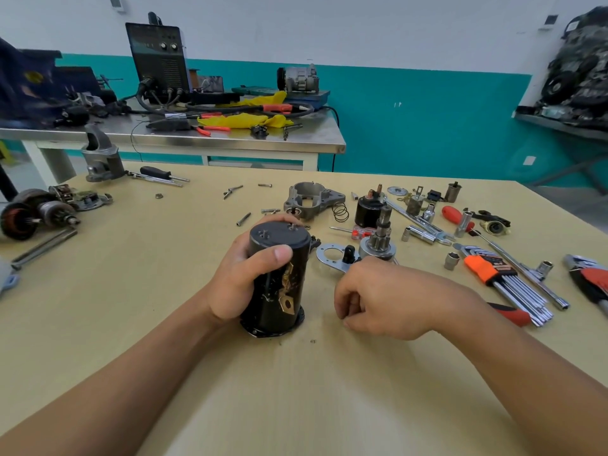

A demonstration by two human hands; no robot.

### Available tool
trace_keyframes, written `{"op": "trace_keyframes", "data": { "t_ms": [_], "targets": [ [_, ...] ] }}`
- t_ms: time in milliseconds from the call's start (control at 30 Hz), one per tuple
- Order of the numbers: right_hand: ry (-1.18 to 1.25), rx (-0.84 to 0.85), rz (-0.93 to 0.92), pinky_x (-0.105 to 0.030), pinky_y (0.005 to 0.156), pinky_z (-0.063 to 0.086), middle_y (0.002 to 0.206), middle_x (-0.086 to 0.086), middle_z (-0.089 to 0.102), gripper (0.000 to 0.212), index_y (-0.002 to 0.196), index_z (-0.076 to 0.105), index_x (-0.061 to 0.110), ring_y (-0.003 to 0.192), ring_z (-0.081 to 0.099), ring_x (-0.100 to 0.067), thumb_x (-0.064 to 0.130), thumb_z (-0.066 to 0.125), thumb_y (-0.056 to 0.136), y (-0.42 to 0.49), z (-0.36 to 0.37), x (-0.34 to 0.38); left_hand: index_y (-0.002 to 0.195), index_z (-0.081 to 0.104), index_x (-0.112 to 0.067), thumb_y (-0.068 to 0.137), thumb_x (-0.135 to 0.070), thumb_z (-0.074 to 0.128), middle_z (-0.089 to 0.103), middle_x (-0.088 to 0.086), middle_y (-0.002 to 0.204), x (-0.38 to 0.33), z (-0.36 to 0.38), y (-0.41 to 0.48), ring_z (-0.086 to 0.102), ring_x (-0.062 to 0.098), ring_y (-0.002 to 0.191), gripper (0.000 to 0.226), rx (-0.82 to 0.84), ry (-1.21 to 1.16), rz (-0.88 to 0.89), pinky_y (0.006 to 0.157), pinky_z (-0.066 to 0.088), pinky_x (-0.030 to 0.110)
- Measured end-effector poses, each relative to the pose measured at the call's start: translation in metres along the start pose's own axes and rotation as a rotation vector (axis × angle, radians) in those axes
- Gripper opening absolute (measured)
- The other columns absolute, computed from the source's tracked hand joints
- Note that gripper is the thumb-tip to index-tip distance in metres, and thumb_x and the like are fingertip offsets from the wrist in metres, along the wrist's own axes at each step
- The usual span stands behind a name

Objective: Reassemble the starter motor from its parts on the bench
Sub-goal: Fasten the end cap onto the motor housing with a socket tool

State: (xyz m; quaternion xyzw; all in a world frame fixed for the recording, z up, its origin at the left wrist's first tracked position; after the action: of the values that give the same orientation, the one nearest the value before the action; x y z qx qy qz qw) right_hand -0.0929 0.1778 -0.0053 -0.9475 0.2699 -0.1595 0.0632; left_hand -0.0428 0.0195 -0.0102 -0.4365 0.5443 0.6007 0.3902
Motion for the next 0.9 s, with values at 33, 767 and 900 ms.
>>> {"op": "trace_keyframes", "data": {
  "t_ms": [33, 767, 900],
  "targets": [
    [-0.018, -0.001, -0.008, -0.026, 0.068, 0.06, 0.081, 0.013, 0.068, 0.009, 0.094, 0.074, 0.023, 0.073, 0.065, -0.002, 0.023, 0.067, 0.088, -0.001, 0.0, 0.001, 0.117, 0.058, -0.017, 0.062, -0.042, 0.065, 0.062, 0.01, 0.093, 0.0, 0.0, 0.0, 0.059, 0.039, 0.089, 0.061, 0.002, -0.003, 0.0, 0.079, 0.046, 0.049],
    [0.772, -0.562, -0.317, -0.052, 0.079, 0.058, 0.094, 0.0, 0.07, 0.013, 0.096, 0.07, 0.03, 0.095, 0.066, -0.024, 0.02, 0.063, 0.093, -0.002, -0.045, 0.021, 0.12, 0.054, 0.001, 0.069, -0.064, 0.079, 0.064, 0.009, 0.096, -0.016, 0.02, -0.01, 0.061, 0.025, 0.086, 0.086, 0.151, 0.098, 0.136, 0.078, 0.051, 0.038],
    [0.749, -0.547, -0.308, -0.055, 0.076, 0.055, 0.092, -0.008, 0.068, 0.01, 0.096, 0.073, 0.024, 0.09, 0.063, -0.029, 0.026, 0.065, 0.09, -0.002, -0.047, 0.021, 0.119, 0.054, 0.006, 0.071, -0.066, 0.076, 0.061, 0.025, 0.098, -0.019, 0.02, -0.011, 0.058, 0.026, 0.089, 0.089, 0.143, 0.123, 0.184, 0.081, 0.048, 0.035]
  ]
}}
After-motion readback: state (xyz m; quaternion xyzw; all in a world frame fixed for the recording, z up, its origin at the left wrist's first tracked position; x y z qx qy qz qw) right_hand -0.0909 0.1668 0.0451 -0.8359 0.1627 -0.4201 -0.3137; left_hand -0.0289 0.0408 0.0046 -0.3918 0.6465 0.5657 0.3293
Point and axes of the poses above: each hand's wrist, its own y-axis towards the middle knuckle, its own z-axis out of the palm, x = y × z, the point moved 6 cm from there along y, towards the middle knuckle
